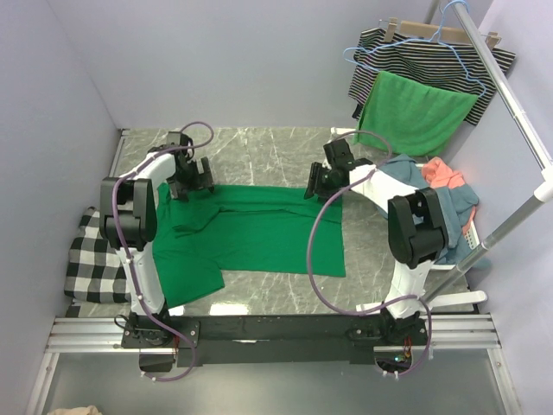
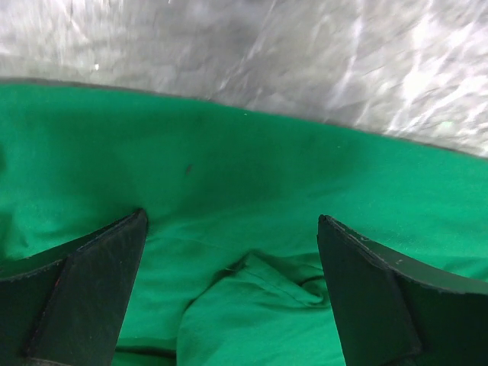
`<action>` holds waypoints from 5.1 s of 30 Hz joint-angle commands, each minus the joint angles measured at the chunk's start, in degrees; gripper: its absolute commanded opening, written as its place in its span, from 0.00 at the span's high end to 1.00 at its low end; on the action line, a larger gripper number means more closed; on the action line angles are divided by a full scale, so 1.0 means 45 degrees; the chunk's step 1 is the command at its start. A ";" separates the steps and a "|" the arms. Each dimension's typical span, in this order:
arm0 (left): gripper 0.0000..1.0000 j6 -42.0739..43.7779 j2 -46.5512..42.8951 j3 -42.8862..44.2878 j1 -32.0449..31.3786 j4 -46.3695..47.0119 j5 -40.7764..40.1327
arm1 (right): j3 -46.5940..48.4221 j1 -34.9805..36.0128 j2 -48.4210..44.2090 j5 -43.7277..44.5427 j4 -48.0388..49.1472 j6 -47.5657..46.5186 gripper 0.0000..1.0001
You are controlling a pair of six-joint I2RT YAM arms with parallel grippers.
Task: Fold and stack the t-shirts
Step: Fold the flattened tshirt in 1/3 of the way, then grap the side of the flattened tshirt closest away from the robot with both arms
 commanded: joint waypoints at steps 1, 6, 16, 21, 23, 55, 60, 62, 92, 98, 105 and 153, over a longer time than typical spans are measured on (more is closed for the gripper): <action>0.01 0.0169 -0.0578 -0.0091 0.0008 0.0062 -0.0311 | 0.0765 -0.0073 0.0815 0.0013 0.0027 0.0272 0.44; 0.00 0.0130 -0.0151 0.0317 0.0008 0.0180 -0.0078 | 0.0785 -0.0501 0.1519 0.0229 0.0046 0.0856 0.44; 0.01 -0.0124 0.1979 0.2602 -0.0187 0.0140 0.0995 | 0.1486 -0.1537 0.2144 0.0619 -0.0383 0.0898 0.44; 0.00 -0.0183 0.3346 0.4536 -0.0675 -0.0270 0.1074 | 0.2560 -0.1831 0.2671 0.0950 -0.0930 0.0683 0.44; 0.01 -0.0260 0.3833 0.5218 -0.0831 -0.0329 0.1114 | 0.2874 -0.1948 0.2924 0.1029 -0.1048 0.0682 0.44; 0.01 -0.4084 -0.9812 -0.6298 -0.1086 -0.0169 -0.3183 | -0.5461 -0.0191 -0.6327 0.0542 0.0631 0.0584 0.41; 0.01 -0.5708 -1.1865 -0.8115 -0.1086 -0.1051 -0.2970 | -0.7006 0.0161 -0.7521 0.0503 0.0261 0.1053 0.41; 0.01 -0.6586 -1.2507 -0.8874 -0.1086 -0.1266 -0.2929 | -0.7415 0.0375 -0.7932 0.0328 0.0318 0.1287 0.41; 0.01 -0.7429 -1.0657 -1.0774 0.1531 -0.0212 -0.5468 | -0.9937 0.1937 -0.9456 0.1596 -0.0579 0.3865 0.43; 0.00 -0.6844 -0.9681 -1.1223 0.1668 0.0686 -0.4145 | -1.0307 0.2133 -0.9574 0.1654 -0.0794 0.4198 0.43; 0.02 -0.6745 -0.9425 -1.1907 0.1687 0.1526 -0.3222 | -1.0464 0.2153 -0.9808 0.1947 -0.0794 0.4569 0.43; 0.99 -0.5945 -1.2258 -0.8958 0.1667 -0.1735 -0.2930 | -0.7966 0.1510 -1.0043 0.4682 -0.1811 0.3809 1.00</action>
